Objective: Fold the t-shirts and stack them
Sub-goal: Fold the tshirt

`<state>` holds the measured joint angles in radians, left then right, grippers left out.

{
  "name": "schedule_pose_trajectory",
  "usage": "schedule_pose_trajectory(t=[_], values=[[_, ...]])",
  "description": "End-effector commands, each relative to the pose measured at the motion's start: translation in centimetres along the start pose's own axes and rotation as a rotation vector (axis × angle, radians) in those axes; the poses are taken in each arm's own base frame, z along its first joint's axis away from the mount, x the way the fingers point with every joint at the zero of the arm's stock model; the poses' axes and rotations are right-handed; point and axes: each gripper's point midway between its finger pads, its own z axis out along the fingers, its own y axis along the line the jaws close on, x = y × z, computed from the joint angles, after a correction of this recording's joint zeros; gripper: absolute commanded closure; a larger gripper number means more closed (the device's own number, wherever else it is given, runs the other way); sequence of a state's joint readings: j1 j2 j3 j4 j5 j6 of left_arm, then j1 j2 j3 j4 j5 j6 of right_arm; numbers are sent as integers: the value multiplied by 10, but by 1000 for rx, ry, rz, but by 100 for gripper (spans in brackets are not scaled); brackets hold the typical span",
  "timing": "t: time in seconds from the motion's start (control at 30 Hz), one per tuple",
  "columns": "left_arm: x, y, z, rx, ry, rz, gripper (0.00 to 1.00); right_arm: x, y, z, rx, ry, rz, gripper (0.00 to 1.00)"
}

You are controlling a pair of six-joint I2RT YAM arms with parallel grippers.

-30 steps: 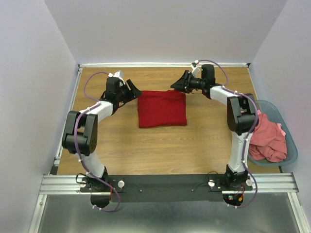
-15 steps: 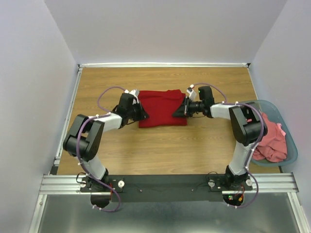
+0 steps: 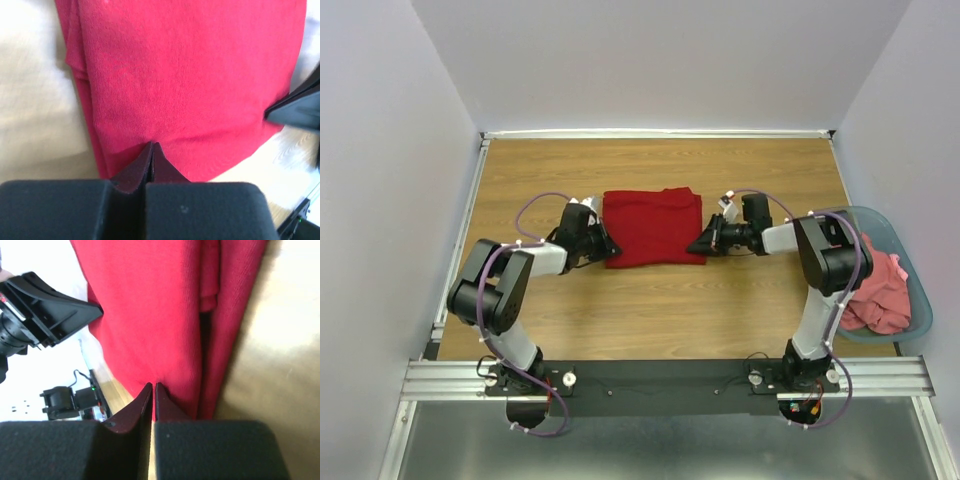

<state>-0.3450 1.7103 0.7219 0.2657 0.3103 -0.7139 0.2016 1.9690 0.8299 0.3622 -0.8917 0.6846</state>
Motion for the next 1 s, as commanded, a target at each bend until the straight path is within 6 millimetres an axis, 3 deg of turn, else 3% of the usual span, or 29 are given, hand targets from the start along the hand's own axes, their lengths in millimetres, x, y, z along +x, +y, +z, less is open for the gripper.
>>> schedule_pose_trajectory(t=[0.0, 0.03, 0.07, 0.17, 0.23, 0.3, 0.4, 0.6, 0.97], values=[[30, 30, -27, -119, 60, -14, 99, -15, 32, -21, 66, -49, -114, 85], [27, 29, -29, -121, 51, -2, 98, -11, 28, -22, 82, -34, -106, 83], [22, 27, -32, -122, 33, 14, 96, -24, 47, -28, 75, -54, -166, 76], [-12, 2, -39, -64, -64, 74, 79, -77, 68, -35, 162, -135, -313, 58], [-40, -23, -41, -14, -121, 119, 64, -105, 64, -33, 218, -164, -350, 57], [-61, -42, -40, 30, -149, 143, 55, -135, 65, -20, 212, -161, -388, 57], [-70, -51, -28, 53, -135, 160, 55, -163, 51, 1, 225, -156, -419, 57], [-60, -38, 1, 42, -55, 141, 76, -179, 39, 25, 188, -117, -450, 46], [-35, -6, 23, -28, 15, 106, 83, -168, 12, 54, 120, -27, -435, 44]])
